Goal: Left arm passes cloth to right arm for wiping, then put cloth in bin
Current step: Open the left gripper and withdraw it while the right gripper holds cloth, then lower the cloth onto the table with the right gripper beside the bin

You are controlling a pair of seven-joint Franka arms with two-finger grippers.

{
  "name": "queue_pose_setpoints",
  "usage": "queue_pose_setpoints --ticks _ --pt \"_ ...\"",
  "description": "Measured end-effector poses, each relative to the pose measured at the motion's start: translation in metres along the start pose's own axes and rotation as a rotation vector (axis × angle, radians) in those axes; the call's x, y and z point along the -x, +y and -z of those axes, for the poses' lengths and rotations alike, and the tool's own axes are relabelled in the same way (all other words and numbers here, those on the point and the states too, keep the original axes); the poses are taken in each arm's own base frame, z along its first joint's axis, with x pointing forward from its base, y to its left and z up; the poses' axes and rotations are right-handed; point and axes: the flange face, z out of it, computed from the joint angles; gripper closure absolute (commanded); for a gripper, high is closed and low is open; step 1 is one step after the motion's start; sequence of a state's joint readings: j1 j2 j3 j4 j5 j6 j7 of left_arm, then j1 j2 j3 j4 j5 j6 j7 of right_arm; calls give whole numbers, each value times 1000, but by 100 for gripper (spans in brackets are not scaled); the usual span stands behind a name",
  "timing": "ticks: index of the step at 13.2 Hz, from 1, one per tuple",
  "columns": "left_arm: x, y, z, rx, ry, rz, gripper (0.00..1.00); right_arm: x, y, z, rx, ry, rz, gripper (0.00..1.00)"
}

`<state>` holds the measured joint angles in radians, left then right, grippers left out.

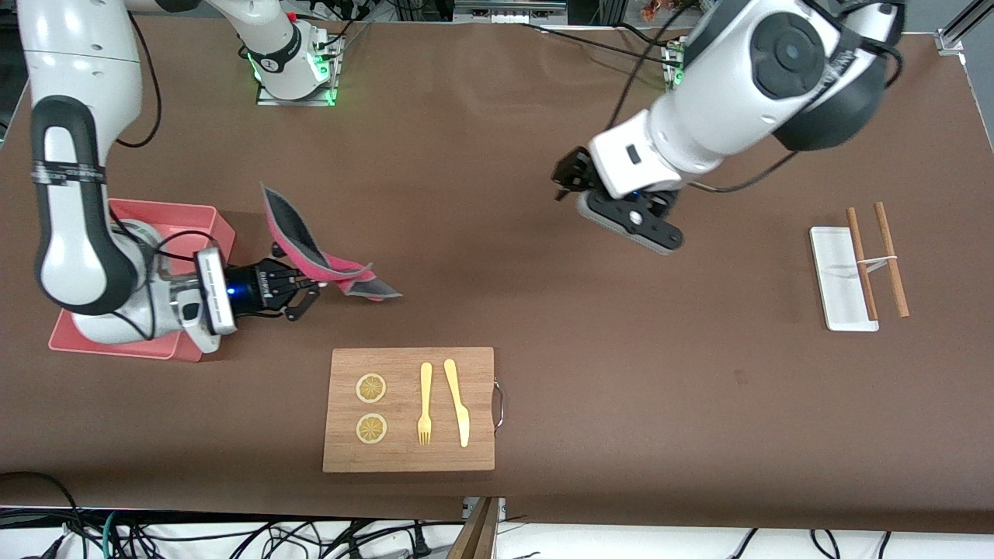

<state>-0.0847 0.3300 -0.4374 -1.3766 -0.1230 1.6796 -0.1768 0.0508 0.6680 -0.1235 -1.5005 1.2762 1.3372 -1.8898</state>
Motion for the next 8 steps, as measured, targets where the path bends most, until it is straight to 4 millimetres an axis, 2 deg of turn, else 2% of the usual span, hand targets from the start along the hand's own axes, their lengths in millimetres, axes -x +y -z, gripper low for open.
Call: queue_pose_setpoints --ticks 3,6,7,8 --pt "1 -79 10 -150 -47 22 0 -11 -13 29 -4 -144 -104 100" --pt "11 -159 29 -194 -87 75 0 -42 -29 43 29 -283 -251 100" --pt "16 -178 38 -224 -88 90 0 -52 -35 46 46 -322 -303 100" --pt "21 -190 51 -248 -73 108 0 -61 -42 49 65 -363 -357 100"
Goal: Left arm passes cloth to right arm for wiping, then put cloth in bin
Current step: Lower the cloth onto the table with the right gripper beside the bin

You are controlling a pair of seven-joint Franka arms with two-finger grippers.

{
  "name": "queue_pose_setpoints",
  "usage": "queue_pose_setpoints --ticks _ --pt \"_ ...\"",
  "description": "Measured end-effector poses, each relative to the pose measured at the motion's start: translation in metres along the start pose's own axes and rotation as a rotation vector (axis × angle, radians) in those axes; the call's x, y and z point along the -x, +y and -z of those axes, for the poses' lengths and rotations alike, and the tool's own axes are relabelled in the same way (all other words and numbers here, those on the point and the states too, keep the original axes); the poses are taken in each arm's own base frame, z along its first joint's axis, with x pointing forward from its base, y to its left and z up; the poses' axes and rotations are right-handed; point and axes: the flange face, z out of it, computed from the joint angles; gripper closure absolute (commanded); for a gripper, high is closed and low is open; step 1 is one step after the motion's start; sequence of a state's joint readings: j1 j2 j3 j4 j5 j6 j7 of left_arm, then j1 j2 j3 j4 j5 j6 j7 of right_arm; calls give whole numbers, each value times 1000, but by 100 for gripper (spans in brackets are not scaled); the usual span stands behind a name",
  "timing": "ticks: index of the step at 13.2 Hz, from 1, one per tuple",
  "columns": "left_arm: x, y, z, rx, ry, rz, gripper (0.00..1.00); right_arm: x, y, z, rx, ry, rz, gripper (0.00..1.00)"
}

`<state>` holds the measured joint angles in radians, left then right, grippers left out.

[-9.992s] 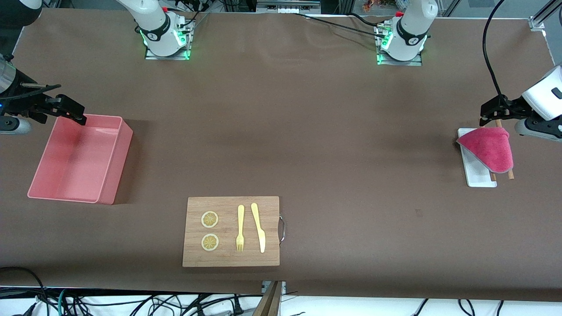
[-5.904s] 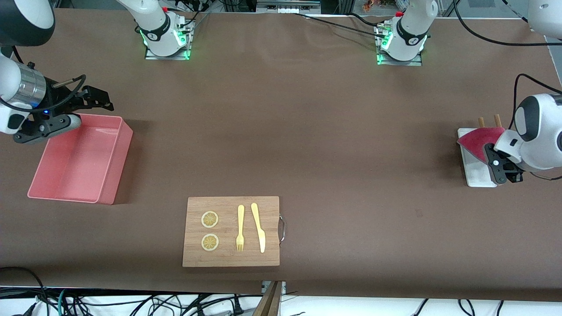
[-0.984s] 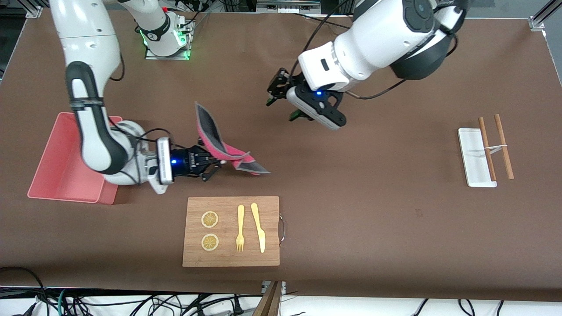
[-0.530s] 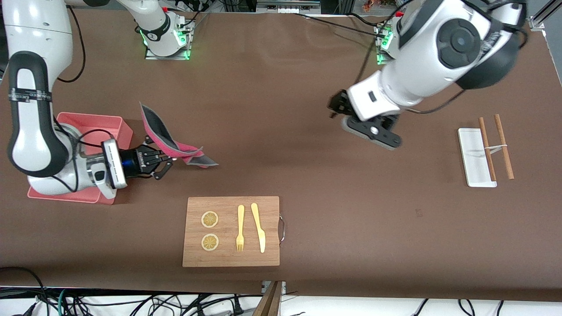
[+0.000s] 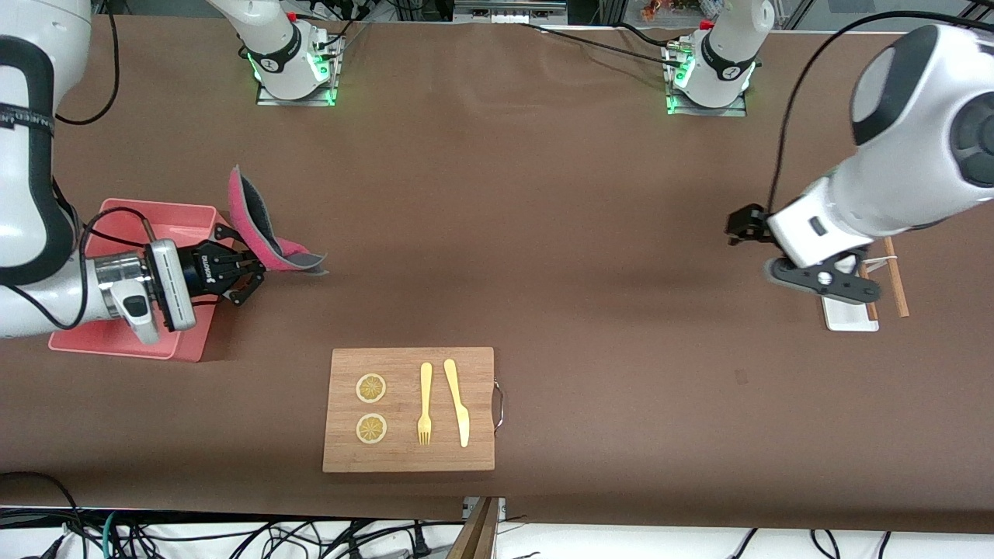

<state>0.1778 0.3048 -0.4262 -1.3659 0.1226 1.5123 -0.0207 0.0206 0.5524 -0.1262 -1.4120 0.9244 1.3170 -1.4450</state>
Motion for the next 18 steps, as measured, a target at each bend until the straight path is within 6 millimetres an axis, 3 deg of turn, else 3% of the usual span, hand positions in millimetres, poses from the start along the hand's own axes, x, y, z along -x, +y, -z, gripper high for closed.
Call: queue_pose_setpoints --ticks 3,4,6,8,11,14,18 --pt "29 -38 55 -57 115 102 0 -19 -26 12 64 -127 -141 100" --pt "38 -52 62 -57 145 137 0 -28 -36 12 91 -172 -198 100" --pt "49 -74 43 9 154 188 0 -47 -55 12 159 -243 -310 100" --pt "63 -73 21 37 135 197 0 -63 -71 15 269 -309 -422 100" --pt "86 -65 29 39 101 191 0 -82 -99 13 446 -389 -610 100" --pt "90 -61 35 37 108 181 0 -75 -106 -2 601 -448 -800 100" --pt "89 -58 35 34 109 127 0 -31 -83 -27 789 -482 -1002 100"
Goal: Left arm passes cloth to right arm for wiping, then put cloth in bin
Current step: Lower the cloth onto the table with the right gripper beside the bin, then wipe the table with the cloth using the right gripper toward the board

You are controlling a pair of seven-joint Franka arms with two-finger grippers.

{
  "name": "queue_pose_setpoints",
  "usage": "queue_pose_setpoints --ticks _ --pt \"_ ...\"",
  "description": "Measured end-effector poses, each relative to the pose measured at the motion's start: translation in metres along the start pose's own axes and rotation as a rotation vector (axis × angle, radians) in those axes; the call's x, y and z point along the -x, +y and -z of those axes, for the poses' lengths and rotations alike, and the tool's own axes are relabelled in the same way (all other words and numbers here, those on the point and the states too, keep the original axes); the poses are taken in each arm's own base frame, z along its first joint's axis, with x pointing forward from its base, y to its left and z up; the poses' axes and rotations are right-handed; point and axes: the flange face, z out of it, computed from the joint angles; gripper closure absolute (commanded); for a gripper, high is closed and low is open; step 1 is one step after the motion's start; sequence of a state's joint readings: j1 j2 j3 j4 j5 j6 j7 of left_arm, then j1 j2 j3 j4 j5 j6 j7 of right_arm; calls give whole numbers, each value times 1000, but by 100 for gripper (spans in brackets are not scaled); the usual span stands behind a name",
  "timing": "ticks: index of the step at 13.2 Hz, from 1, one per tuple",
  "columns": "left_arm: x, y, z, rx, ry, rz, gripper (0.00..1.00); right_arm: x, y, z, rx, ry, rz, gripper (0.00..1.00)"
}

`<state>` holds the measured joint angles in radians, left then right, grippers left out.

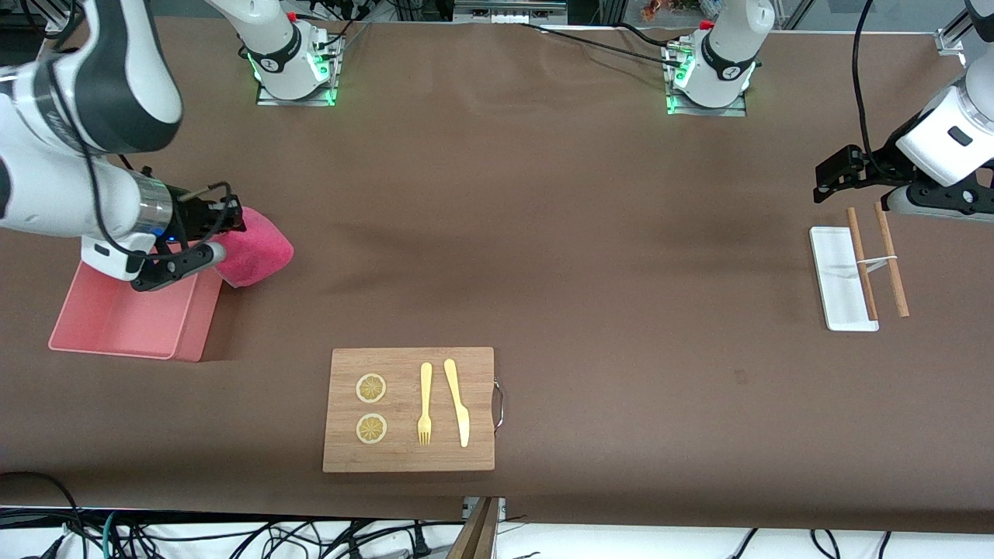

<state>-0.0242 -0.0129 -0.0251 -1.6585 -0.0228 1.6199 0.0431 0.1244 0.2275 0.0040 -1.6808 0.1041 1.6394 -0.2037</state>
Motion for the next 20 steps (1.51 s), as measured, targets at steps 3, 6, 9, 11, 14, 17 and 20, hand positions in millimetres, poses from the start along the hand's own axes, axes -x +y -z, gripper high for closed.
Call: queue_pose_setpoints --ticks 3,6,9,11,14,17,20 --pt "0 0 0 -2 0 -7 0 -2 0 -53 56 18 -105 100" --pt "0 0 0 -2 0 -9 0 -3 8 -108 66 56 -154 100" --pt "0 0 0 -2 0 -13 0 -8 12 -136 67 58 -165 100" --pt "0 0 0 -2 0 -15 0 -11 14 -135 68 69 -167 100" --pt "0 0 0 -2 0 -17 0 -12 15 -133 70 75 -167 100" --pt "0 0 0 -2 0 -18 0 -12 16 -133 71 74 -168 100" --pt "0 0 0 -2 0 -19 0 -10 28 -133 71 74 -197 100"
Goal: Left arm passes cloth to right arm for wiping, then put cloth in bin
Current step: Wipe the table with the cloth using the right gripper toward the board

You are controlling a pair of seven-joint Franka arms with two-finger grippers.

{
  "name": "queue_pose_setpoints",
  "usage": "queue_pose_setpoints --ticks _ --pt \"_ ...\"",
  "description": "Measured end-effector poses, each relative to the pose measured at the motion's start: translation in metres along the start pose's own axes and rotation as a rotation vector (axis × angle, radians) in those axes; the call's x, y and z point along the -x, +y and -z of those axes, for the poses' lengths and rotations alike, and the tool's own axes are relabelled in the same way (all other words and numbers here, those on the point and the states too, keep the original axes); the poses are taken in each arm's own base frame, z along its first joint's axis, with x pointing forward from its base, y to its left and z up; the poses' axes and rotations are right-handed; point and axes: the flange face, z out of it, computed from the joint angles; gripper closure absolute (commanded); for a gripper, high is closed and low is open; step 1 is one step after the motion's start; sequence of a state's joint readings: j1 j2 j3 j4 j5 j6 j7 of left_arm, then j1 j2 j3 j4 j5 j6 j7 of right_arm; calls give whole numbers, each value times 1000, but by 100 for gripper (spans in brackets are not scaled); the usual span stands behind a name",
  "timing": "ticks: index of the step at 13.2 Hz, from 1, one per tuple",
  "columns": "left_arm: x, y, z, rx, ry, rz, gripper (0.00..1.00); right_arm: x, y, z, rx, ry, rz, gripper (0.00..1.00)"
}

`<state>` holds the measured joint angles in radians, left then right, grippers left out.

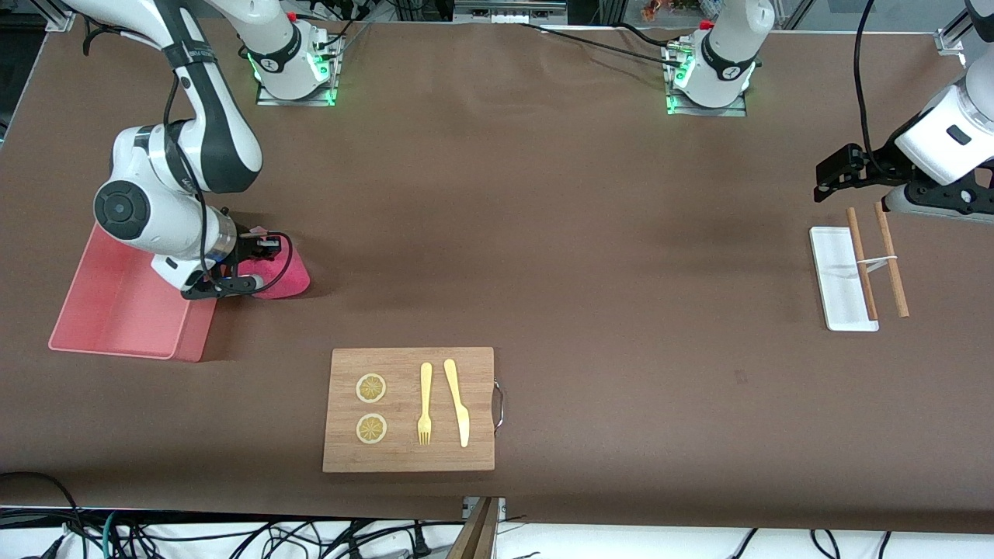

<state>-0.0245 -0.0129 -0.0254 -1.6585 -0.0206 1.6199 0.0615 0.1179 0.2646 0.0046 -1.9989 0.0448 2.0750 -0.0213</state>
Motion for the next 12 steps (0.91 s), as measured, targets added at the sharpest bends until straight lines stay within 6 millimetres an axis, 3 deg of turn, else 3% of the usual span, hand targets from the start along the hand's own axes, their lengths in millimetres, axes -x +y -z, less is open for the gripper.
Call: queue_pose_setpoints --ticks 3,7,12 --pt "0 2 0 0 0 -3 0 -1 18 2 -3 6 -30 100" --pt "0 3 0 0 0 -5 0 -4 13 -2 -3 12 -67 100" --pt "0 7 0 0 0 -13 0 -23 6 -45 1 50 -83 100"
